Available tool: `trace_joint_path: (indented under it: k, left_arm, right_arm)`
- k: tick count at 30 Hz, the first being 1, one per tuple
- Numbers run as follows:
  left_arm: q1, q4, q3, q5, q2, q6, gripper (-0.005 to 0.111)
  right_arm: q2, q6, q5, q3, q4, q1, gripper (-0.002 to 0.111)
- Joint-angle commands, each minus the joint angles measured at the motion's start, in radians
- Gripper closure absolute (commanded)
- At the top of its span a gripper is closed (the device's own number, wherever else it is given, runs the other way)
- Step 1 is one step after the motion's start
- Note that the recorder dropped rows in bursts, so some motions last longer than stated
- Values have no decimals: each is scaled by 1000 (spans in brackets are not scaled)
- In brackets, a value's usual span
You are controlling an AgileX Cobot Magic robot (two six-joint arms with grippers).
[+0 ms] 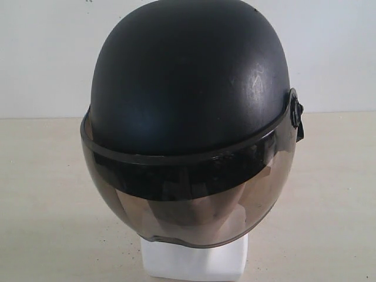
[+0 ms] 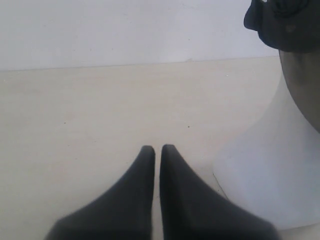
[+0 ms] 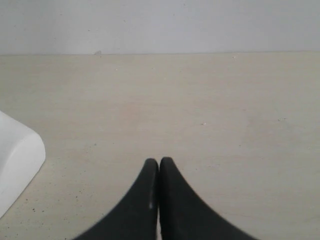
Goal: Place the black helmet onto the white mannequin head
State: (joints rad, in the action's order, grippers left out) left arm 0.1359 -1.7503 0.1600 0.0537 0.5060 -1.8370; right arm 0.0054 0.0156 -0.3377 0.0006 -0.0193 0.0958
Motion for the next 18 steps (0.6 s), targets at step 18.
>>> trace_joint_path:
  k: [18]
  left_arm:
    - [2, 6, -1, 0, -3, -4, 102]
  right_arm:
    - [-5, 4, -3, -1, 19, -44, 108]
